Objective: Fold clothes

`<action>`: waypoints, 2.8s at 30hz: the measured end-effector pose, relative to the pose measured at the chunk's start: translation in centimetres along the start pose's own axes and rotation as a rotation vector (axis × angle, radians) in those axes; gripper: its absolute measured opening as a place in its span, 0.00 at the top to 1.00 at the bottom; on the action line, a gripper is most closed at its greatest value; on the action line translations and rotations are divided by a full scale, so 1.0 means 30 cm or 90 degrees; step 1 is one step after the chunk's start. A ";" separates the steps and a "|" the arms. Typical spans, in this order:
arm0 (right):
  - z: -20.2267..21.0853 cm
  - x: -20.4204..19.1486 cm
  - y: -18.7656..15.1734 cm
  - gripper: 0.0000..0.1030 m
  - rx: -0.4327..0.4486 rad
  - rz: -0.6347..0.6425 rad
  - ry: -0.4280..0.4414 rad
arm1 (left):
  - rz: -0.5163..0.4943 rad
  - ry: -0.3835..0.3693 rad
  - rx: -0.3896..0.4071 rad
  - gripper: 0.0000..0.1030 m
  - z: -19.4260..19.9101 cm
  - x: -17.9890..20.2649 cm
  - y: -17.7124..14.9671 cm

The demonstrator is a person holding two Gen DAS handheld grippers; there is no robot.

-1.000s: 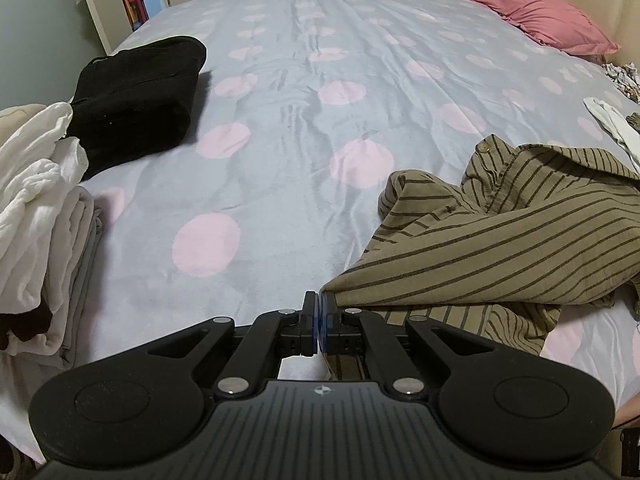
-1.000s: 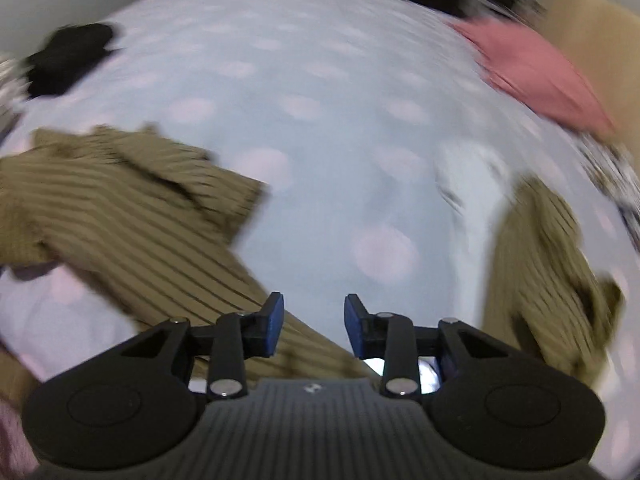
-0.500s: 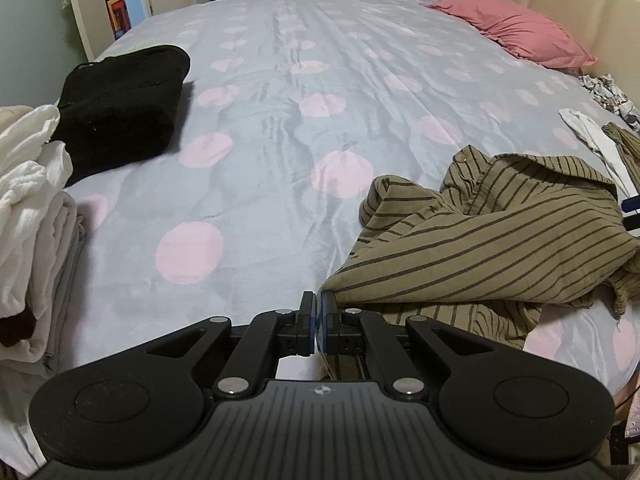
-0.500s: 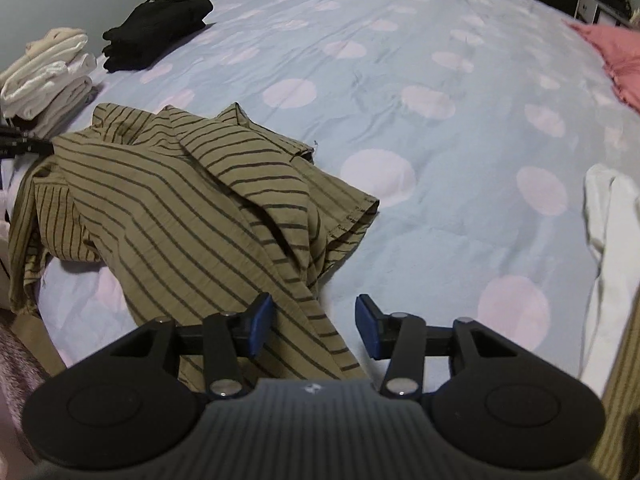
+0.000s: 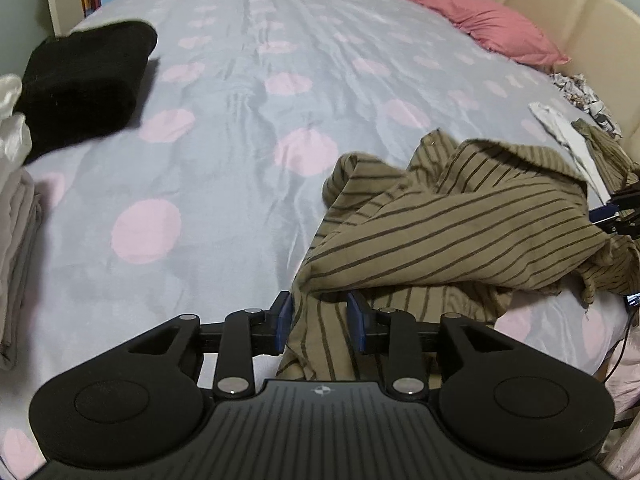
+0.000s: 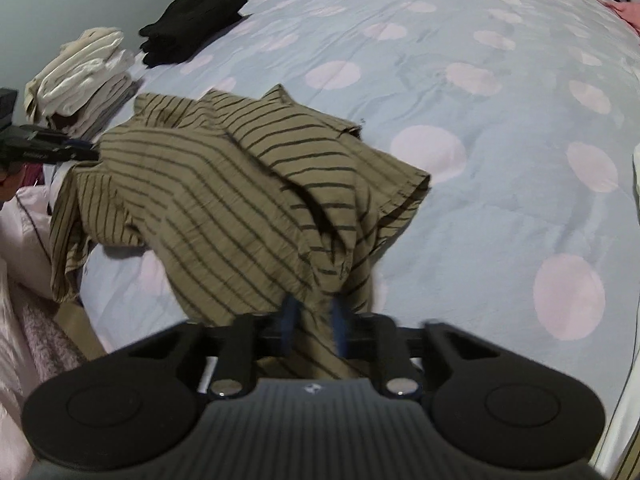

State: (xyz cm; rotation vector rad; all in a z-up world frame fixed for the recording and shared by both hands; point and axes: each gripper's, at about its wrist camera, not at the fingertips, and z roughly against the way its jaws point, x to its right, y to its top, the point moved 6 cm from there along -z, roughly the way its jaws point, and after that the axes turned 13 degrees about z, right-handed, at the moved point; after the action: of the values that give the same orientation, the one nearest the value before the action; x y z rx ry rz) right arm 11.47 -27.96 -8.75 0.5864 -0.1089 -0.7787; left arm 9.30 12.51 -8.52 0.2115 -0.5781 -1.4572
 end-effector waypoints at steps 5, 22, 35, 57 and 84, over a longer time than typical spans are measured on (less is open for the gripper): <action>0.032 -0.010 0.006 0.96 0.019 0.014 -0.051 | 0.036 0.014 0.000 0.73 -0.021 -0.045 0.001; 0.201 -0.025 0.043 0.97 0.119 0.001 -0.252 | 0.058 -0.012 0.034 0.99 -0.007 -0.034 0.022; 0.743 -0.245 0.356 0.98 0.310 0.156 -0.504 | 0.017 -0.033 0.352 1.00 0.542 0.113 0.269; 1.635 -0.806 0.520 0.98 0.649 0.280 -0.849 | -0.100 -0.093 0.863 1.00 1.586 0.538 0.303; 1.030 -0.328 0.721 0.98 0.451 0.188 -0.708 | -0.081 0.051 0.701 1.00 1.161 0.458 0.539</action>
State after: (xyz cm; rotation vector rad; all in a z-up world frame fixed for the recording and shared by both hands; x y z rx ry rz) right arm 8.70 -23.18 29.84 0.7115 -1.5083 -0.6882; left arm 6.42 8.38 31.94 1.1734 -1.2741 -1.1027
